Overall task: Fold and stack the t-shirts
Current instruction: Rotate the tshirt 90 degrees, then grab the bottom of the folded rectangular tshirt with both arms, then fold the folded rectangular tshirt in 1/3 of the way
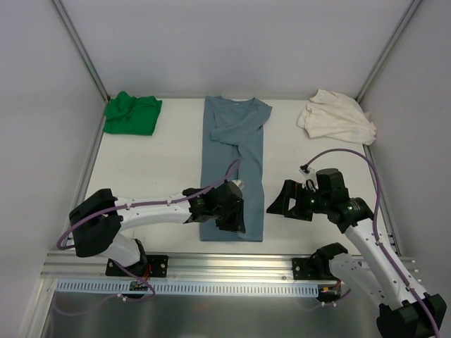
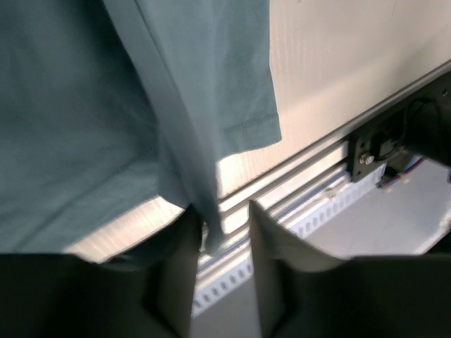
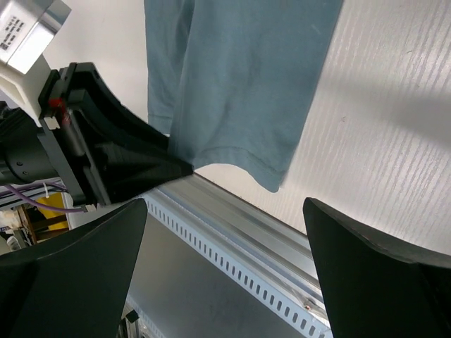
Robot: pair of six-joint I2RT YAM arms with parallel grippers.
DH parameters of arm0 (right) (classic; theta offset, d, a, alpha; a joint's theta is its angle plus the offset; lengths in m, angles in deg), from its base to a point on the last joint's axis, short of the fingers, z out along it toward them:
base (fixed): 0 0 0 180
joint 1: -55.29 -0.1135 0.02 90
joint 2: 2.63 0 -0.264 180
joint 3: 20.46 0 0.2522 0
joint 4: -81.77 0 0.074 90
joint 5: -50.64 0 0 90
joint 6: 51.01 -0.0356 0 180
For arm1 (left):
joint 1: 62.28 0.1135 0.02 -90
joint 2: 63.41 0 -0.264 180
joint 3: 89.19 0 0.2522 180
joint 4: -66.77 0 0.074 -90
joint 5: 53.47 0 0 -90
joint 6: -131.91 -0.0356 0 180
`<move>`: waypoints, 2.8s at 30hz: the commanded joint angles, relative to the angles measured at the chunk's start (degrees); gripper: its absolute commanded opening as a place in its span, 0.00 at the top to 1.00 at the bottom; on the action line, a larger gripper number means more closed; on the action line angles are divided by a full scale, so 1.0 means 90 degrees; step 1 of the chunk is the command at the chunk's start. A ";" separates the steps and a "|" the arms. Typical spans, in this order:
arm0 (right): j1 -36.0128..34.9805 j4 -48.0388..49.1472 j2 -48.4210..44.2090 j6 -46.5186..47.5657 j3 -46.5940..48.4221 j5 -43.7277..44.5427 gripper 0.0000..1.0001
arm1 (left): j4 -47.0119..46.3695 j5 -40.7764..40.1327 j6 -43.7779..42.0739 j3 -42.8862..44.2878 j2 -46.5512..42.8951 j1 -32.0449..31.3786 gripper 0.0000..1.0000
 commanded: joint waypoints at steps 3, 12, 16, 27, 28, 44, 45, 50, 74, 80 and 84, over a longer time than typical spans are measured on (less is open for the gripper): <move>-0.0013 -0.0145 -0.0176 0.0097 -0.0036 0.0021 0.01 | 0.0225 -0.0188 0.0306 -0.0167 -0.0215 -0.0180 0.02; -0.0023 0.0574 -0.0176 -0.0186 -0.0960 -0.0349 0.01 | 0.1212 -0.1671 0.0258 -0.0733 -0.1708 -0.0268 0.01; -0.0071 0.1415 0.0058 -0.0585 -0.1695 -0.0614 0.01 | 0.1223 -0.1985 0.0287 -0.1386 -0.2614 -0.0259 0.01; -0.0540 0.3750 0.1288 -0.1290 -0.2741 -0.0907 0.01 | 0.0530 -0.1810 0.0833 -0.3144 -0.2998 -0.0229 0.01; -0.0560 0.3828 0.1366 -0.1319 -0.2751 -0.0888 0.01 | 0.0461 -0.1809 0.0853 -0.3204 -0.2960 -0.0220 0.01; -0.1117 0.5538 0.2812 -0.1905 -0.3024 -0.0858 0.90 | -0.1288 -0.1526 0.0853 -0.3566 -0.1504 -0.0181 0.86; -0.1126 0.5577 0.2831 -0.1924 -0.3063 -0.0868 0.97 | -0.1278 -0.1526 0.0834 -0.3517 -0.1465 -0.0181 1.00; -0.1156 0.5490 0.2510 -0.2100 -0.3180 -0.0829 1.00 | -0.1045 -0.1478 0.0687 -0.3410 -0.1621 -0.0181 1.00; -0.1185 0.0617 -0.2579 -0.2413 -0.2985 -0.0878 1.00 | 0.0432 -0.1536 0.1477 -0.2267 -0.2959 -0.1410 1.00; -0.1195 0.0060 -0.2920 -0.2335 -0.2576 -0.0995 1.00 | 0.0558 -0.1731 0.1683 -0.2033 -0.2871 -0.1733 1.00; -0.1195 0.0011 -0.2687 -0.2208 -0.2224 -0.0975 1.00 | 0.0986 -0.2063 0.1586 -0.1711 -0.3027 -0.1753 1.00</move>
